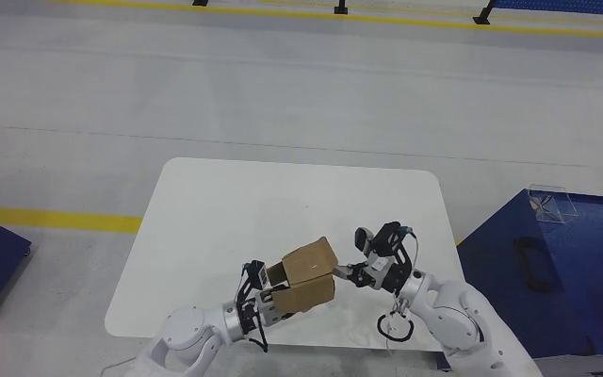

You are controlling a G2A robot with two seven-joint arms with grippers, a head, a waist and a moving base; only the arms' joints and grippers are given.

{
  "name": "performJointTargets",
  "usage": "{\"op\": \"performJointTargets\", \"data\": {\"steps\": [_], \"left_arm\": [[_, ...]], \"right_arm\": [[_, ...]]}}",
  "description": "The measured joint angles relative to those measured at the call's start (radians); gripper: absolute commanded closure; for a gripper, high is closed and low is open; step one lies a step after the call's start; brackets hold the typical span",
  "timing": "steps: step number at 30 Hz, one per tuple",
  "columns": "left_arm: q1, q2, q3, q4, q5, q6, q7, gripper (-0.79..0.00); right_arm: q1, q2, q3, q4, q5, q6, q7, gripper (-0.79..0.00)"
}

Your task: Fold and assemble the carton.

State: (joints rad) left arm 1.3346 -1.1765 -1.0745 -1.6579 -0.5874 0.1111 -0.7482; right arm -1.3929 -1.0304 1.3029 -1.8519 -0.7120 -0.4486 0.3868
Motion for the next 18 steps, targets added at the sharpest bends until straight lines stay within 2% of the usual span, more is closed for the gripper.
{"op": "performJointTargets", "data": {"steps": [18], "left_arm": [[-0.02, -0.005, 0.012, 0.002, -0.03, 0.02, -0.004, 0.0]], "right_arm": [[0.023, -0.003, -0.009, 0.02, 0.009, 0.006, 0.045, -0.785]]}}
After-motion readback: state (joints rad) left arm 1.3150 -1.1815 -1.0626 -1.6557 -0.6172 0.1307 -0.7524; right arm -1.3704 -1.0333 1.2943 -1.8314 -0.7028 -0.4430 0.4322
